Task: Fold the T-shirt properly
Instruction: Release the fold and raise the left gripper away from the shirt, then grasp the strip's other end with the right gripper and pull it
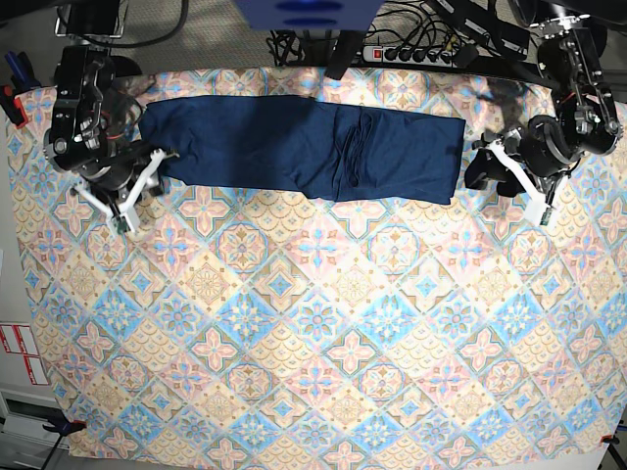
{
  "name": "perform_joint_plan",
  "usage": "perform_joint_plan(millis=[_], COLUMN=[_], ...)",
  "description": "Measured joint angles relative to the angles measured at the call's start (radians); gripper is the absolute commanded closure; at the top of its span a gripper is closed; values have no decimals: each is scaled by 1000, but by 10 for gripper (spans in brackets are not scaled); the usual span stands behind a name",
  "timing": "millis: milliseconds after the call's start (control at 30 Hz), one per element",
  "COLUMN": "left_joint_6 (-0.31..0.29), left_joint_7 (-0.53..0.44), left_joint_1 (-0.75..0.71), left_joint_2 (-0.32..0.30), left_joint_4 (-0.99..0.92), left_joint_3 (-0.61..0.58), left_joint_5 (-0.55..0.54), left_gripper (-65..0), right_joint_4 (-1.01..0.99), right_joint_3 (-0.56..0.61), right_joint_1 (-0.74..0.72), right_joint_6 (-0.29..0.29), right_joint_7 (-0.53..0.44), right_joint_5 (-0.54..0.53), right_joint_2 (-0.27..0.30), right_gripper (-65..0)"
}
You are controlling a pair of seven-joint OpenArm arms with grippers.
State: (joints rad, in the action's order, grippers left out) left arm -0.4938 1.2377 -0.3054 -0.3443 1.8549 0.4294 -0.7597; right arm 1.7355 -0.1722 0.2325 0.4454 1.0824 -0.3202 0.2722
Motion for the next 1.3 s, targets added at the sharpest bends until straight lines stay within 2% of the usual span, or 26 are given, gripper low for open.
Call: perform_joint_plan(millis=[167, 400, 967, 1167, 1300], left_joint_6=[-1, 0, 0, 0, 0], left_joint_7=[-2, -8, -7, -7, -7], left_joint_1=[4, 16, 21, 22, 32], left_joint_2=[3, 5, 6, 6, 6], left_joint_4=[-43, -90, -90, -90, -90], left_joint_3=[-1, 0, 0, 0, -1], left_joint_5=[-3, 2, -1, -1, 0], left_gripper=[-325, -325, -325, -325, -325], right_joint_4=[-83, -224, -328, -359, -354], right_joint_3=[-37, -39, -44, -83, -85], right_joint_1=[3, 3, -6, -8, -10], right_joint_6=[-6, -4, 2, 15, 14], right_joint_7=[26, 47, 33, 33, 62], right_joint_5=[-18, -234, -285, -314, -316], right_joint_2=[-3, 0, 11, 8, 4], right_gripper=[-274, -274, -274, -274, -272])
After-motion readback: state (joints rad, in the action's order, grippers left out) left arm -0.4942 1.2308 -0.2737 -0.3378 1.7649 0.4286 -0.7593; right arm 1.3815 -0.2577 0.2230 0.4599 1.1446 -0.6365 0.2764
